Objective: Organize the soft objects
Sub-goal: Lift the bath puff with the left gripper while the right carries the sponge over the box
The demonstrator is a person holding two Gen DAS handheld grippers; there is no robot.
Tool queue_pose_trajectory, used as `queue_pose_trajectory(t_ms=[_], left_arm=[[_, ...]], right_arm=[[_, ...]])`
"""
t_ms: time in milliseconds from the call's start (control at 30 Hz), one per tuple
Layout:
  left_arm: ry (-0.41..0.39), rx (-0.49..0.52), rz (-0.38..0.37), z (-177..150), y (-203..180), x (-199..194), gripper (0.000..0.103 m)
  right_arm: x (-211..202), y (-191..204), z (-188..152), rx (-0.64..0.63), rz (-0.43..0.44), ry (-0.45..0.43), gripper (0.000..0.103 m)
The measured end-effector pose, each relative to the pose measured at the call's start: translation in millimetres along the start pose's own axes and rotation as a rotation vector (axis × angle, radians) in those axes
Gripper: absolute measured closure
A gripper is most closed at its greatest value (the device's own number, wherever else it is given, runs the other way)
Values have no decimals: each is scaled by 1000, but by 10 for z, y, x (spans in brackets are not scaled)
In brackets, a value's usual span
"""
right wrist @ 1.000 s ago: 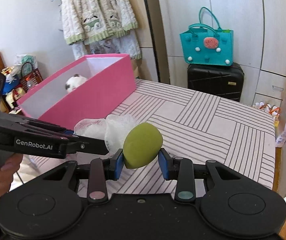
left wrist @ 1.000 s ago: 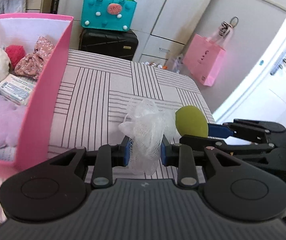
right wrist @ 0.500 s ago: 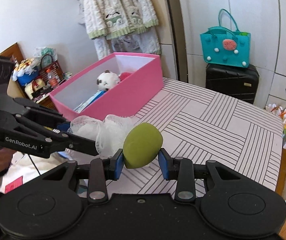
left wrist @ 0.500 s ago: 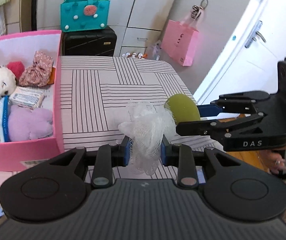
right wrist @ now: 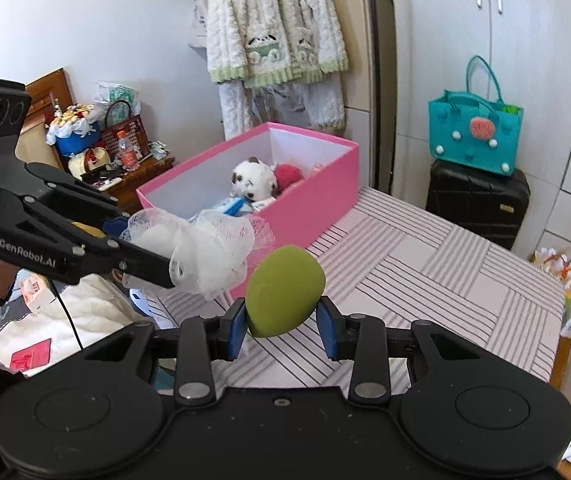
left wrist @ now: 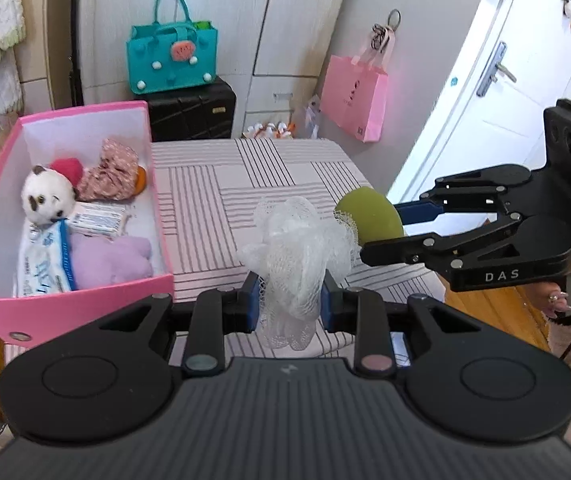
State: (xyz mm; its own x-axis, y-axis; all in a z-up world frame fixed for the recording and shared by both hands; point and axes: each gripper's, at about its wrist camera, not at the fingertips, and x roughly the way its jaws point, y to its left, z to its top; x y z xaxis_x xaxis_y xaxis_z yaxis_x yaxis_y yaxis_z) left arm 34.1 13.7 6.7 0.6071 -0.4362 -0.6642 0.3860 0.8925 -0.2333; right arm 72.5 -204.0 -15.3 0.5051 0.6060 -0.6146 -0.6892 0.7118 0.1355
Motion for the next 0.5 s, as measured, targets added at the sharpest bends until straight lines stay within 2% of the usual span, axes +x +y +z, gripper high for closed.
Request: queue_pose_trajectory(t_ms=[167, 300, 500], left_arm=[[-56, -18, 7, 34, 163, -179, 76], [-133, -66, 9, 94, 393, -318, 76], [-197, -108, 91, 216, 772, -322, 76]], right_arm=[[73, 99, 105, -20, 13, -12, 61], [180, 137, 221, -23, 11, -10, 61], [294, 175, 378, -59, 10, -49, 61]])
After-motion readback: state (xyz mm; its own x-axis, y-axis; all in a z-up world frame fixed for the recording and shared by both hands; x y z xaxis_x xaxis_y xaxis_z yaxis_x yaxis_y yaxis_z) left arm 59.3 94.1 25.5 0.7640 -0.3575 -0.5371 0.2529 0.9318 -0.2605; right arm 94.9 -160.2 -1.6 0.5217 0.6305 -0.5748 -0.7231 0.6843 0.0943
